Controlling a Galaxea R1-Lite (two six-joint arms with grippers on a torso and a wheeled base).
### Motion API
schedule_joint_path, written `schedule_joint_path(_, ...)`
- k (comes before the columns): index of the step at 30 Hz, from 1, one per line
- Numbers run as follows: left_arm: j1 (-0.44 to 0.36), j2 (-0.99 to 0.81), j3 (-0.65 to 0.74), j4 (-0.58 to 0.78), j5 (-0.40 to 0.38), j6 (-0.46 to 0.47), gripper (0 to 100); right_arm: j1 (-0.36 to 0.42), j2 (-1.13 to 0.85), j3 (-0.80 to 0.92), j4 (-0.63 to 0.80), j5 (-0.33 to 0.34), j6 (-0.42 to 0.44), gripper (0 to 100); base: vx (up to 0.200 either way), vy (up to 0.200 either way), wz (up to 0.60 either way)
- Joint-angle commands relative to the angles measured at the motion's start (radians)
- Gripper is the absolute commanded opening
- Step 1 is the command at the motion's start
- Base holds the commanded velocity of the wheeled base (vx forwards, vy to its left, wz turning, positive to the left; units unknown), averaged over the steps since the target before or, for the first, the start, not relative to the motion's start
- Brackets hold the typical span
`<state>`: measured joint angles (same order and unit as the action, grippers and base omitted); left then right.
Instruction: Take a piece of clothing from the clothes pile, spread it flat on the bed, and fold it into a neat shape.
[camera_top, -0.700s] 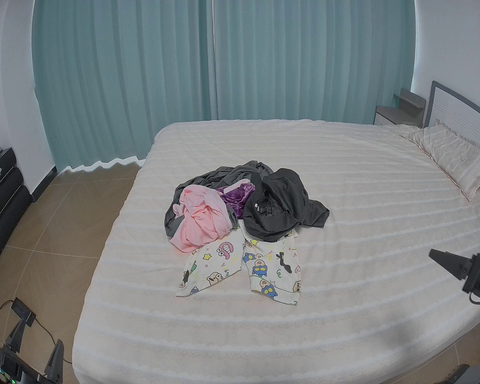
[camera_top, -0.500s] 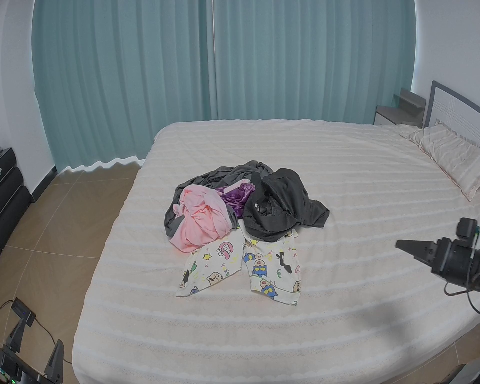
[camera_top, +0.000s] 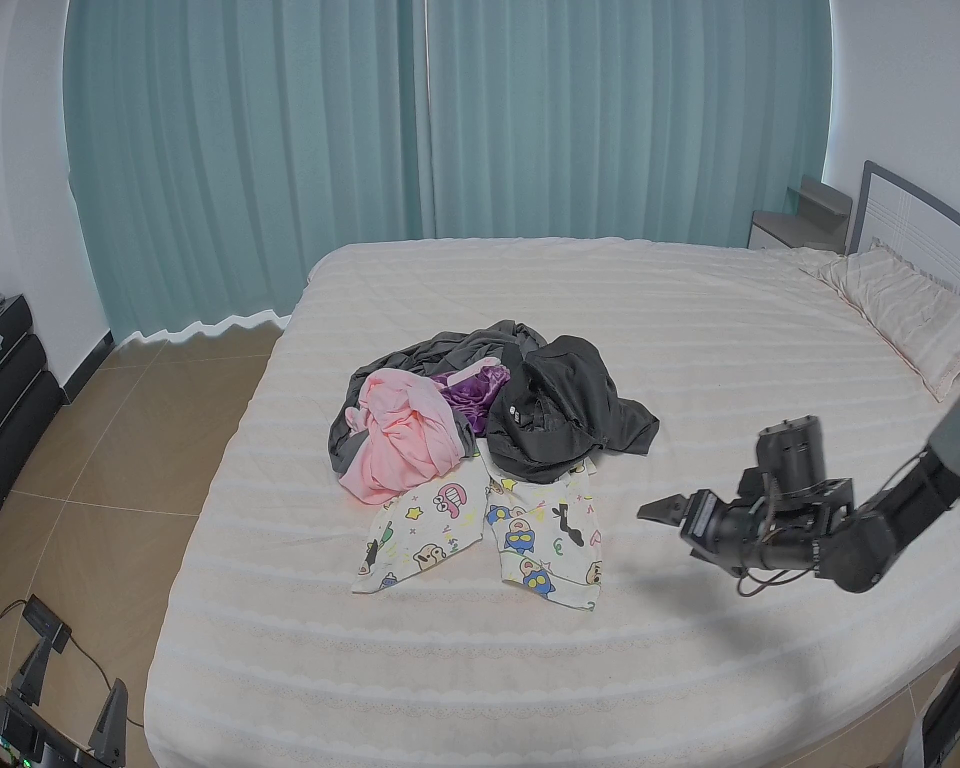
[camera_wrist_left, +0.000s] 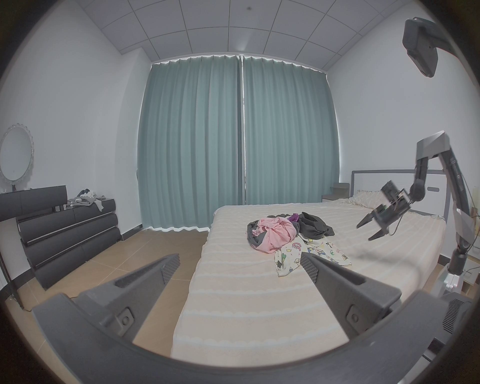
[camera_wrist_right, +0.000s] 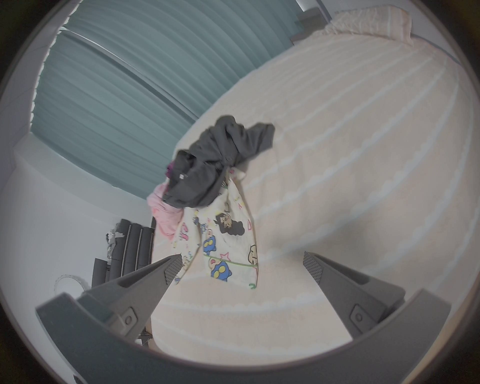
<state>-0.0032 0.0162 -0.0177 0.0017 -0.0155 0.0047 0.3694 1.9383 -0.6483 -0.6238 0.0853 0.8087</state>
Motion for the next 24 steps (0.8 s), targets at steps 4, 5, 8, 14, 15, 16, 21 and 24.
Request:
schedule_joint_path(4,0.000,-0.015,0.018,0.000,0.000,0.000,100,0.117,0.349,-0.209,-0.059,-0.052,0.063,100,0.000,0.000,0.00)
schedule_joint_path(5,0.000,-0.015,0.018,0.000,0.000,0.000,100,0.125,0.355,-0.217,-0.057,-0.053,0.063,100,0.000,0.000,0.00)
schedule_joint_path(8,0.000,-0.015,0.018,0.000,0.000,0.000,100,0.146,0.383,-0.226,-0.059,-0.062,0.061,100,0.000,0.000,0.00)
schedule_joint_path(14,0.000,-0.015,0.018,0.000,0.000,0.000,100,0.166,0.450,-0.263,-0.066,-0.136,-0.003,100,0.000,0.000,0.00)
schedule_joint_path(15,0.000,-0.015,0.018,0.000,0.000,0.000,100,0.169,0.455,-0.269,-0.065,-0.142,-0.014,100,0.000,0.000,0.00)
schedule_joint_path(16,0.000,-0.015,0.018,0.000,0.000,0.000,100,0.169,0.456,-0.272,-0.065,-0.144,-0.016,100,0.000,0.000,0.00)
schedule_joint_path(21,0.000,-0.015,0.018,0.000,0.000,0.000,100,0.210,0.467,-0.332,-0.056,-0.148,-0.017,100,0.000,0.000,0.00)
schedule_joint_path(24,0.000,-0.015,0.018,0.000,0.000,0.000,100,0.232,0.481,-0.381,-0.050,-0.148,-0.020,100,0.000,0.000,0.00)
